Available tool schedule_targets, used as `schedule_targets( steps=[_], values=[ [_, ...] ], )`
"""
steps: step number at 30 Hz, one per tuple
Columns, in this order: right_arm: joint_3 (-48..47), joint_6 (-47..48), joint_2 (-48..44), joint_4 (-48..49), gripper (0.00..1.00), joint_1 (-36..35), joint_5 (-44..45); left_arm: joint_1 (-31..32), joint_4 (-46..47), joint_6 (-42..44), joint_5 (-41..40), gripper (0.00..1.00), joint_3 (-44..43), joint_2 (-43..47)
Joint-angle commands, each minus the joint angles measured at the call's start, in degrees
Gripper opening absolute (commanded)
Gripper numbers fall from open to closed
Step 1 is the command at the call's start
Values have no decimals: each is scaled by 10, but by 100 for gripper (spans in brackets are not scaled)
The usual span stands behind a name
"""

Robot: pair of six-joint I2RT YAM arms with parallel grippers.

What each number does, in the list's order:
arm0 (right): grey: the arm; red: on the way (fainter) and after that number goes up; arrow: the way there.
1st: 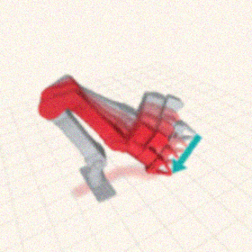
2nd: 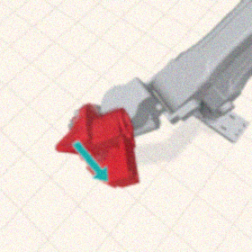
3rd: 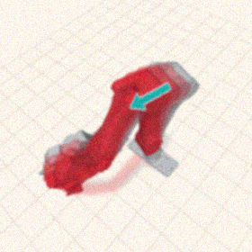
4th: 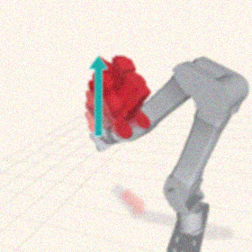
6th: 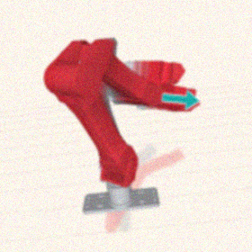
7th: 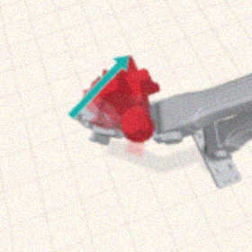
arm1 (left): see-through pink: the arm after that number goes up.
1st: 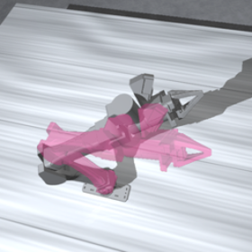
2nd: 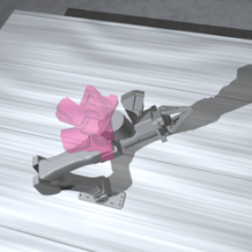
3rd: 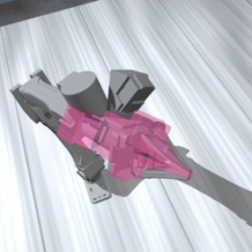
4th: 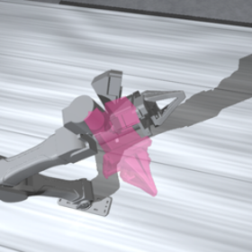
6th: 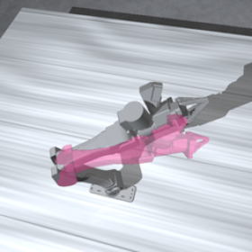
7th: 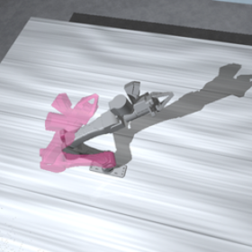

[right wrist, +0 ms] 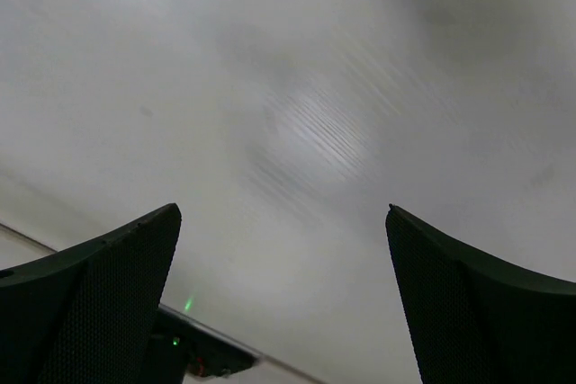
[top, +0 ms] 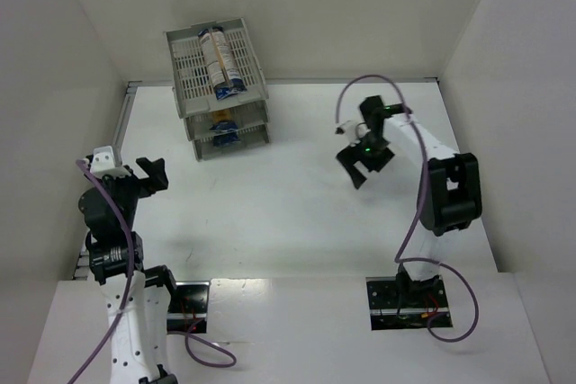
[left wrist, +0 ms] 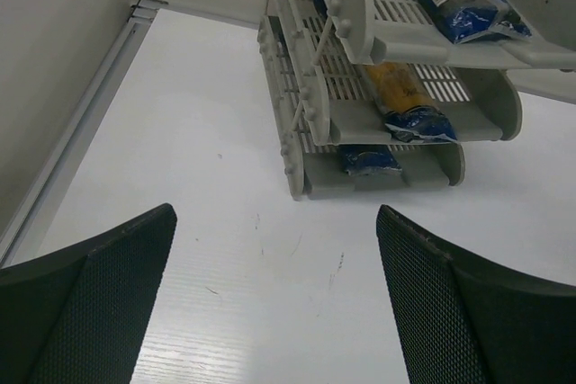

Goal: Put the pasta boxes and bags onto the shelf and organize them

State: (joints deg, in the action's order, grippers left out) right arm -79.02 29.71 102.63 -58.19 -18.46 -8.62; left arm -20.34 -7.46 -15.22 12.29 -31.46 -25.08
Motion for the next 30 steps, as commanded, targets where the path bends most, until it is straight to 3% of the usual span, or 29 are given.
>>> schedule_targets(
  steps=[1,8,13,18,30],
  values=[
    [-13,4,-73,-97,100,96,-25,11,31,-4,9,99,10,22],
    [5,-32,-98,-162,100,235,-64,29,31,1,-18,99,15,47],
    [55,-48,-128,-142,100,336,-60,41,31,1,-18,99,15,57],
    [60,-87,-223,-101,100,343,-33,46,31,6,-18,99,15,57],
    [86,-120,-314,-75,100,343,-57,57,25,6,-24,99,15,57]
  ],
)
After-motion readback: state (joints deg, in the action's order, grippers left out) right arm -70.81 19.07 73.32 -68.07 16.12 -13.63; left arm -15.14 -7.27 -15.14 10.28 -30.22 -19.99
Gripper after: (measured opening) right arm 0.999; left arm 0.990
